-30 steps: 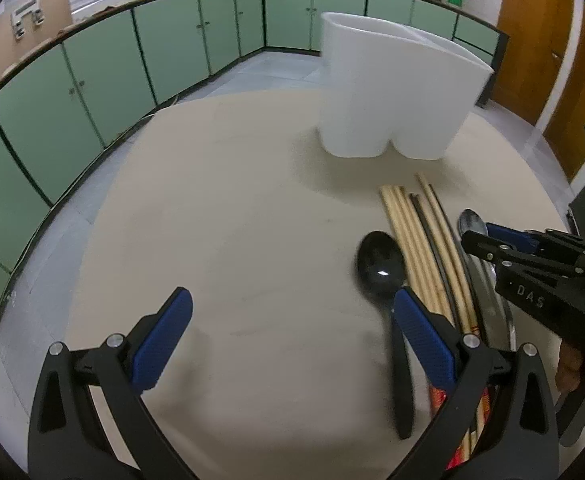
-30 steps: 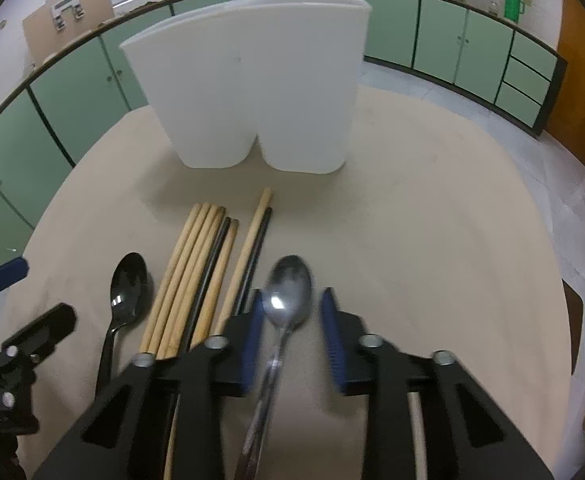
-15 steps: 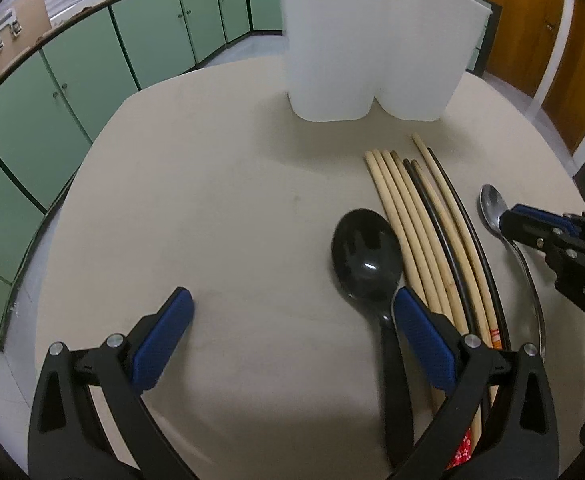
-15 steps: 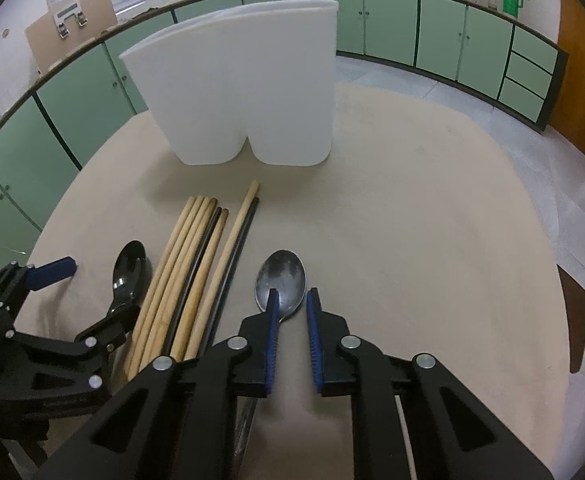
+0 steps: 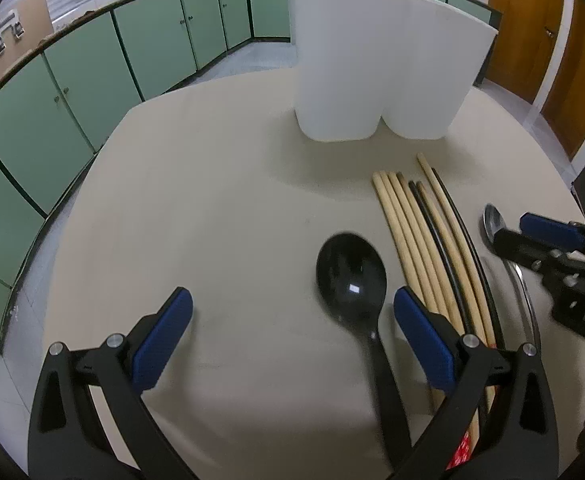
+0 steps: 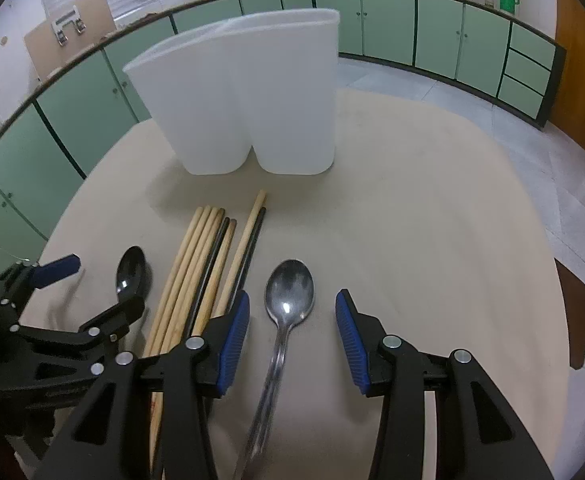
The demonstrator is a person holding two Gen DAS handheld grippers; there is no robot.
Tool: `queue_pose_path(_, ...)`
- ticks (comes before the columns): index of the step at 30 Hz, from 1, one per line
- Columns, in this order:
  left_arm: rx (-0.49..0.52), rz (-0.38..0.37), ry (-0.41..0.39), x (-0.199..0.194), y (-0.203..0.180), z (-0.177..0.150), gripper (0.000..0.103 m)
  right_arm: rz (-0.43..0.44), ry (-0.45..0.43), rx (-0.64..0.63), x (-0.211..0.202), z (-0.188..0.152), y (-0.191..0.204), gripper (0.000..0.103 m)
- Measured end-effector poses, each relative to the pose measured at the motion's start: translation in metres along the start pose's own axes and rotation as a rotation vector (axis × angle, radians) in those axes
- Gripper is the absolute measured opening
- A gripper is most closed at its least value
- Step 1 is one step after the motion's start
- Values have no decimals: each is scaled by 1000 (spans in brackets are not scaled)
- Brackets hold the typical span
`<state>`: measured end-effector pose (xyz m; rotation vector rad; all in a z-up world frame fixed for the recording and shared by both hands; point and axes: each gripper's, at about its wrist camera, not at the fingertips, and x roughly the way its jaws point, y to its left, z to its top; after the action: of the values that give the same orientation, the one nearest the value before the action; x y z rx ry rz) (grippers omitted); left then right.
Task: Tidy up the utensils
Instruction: 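Close the left tool on the black spoon while the right tool lifts the silver spoon, then carry both spoons over the white holder and open both tools to drop them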
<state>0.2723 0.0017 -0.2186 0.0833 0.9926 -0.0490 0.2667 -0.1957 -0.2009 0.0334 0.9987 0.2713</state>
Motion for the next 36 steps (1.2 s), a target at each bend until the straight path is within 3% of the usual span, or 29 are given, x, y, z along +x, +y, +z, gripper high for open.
queue_pose_path(5, 5, 7, 0, 7, -1, 9, 98, -39, 6, -16, 9, 3, 4, 40)
queue_pose_path(7, 3, 2, 9, 13, 0, 12, 98, -40, 1, -21, 10, 3, 3, 29)
queue_pose_path(10, -9, -14, 14, 18, 1, 11, 95, -25, -2, -36, 8, 1, 1, 28)
queue_pose_path(12, -5, -27, 0, 16, -1, 12, 86, -10, -7, -35, 5, -2, -2, 28)
queue_pose_path(14, -1, -40, -10, 14, -1, 13, 67, -4, -15, -25, 3, -3, -8, 28)
queue_pose_path(19, -16, -97, -29, 5, 3, 7, 35, 8, -66, -32, -11, -6, -11, 28)
queue_pose_path(22, -52, -145, -47, -1, 6, 4, 35, 17, -116, -36, -24, -7, -11, 28)
queue_pose_path(29, -59, -139, -243, -47, 6, -5, 35, 69, -265, -38, -65, -4, -12, 28)
queue_pose_path(36, -30, -87, -451, -88, 3, 11, 35, 113, -381, -26, -96, 10, -13, 28)
